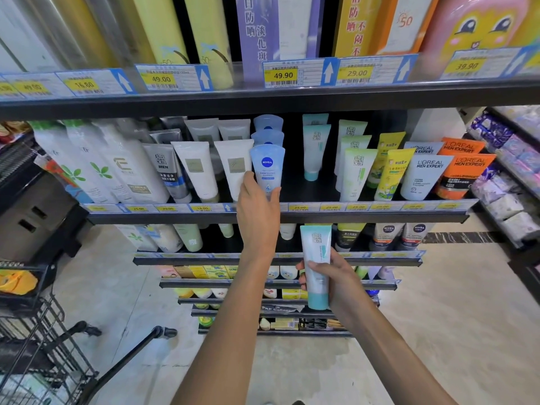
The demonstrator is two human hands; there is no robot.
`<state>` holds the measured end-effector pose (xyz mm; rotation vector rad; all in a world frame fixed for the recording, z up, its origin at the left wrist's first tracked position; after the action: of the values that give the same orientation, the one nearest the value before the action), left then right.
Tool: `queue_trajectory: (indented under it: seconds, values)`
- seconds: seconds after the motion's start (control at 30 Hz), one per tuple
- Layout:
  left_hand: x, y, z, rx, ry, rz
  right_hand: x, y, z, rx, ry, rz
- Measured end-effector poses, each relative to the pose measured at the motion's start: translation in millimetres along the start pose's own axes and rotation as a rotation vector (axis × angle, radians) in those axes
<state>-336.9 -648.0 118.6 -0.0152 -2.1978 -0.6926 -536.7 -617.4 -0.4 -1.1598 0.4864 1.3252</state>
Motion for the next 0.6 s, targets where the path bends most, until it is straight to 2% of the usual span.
queue_trajectory:
  seconds: [0.13,0.37,0.6]
  values:
    - [3.8,3.3,3.8,-0.011,-0.096,-0.047,-5.9,-2.7,0.3,0.032,0.029,-0.041]
    - [-4.7,-4.2,16.5,-0.091,-0.495,-0.179,-59.0,-10.4,-8.0,0.204,0.251,0.079]
    - [-14.2,-8.4,12.6,-0.145,-0.635,-0.205,-122.4,-38.0,-23.3,0.331,0.515,0.274]
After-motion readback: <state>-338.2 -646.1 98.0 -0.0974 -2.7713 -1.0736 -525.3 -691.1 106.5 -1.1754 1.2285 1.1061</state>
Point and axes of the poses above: each hand's wrist, its own z-axis away from the middle knuckle, its own y-axis out of the back of the hand, x = y × z, the point moved 10 cm from there along -z, towards the middle knuckle, and after that the axes turned 12 degrees about x, right-handed, at the moved point
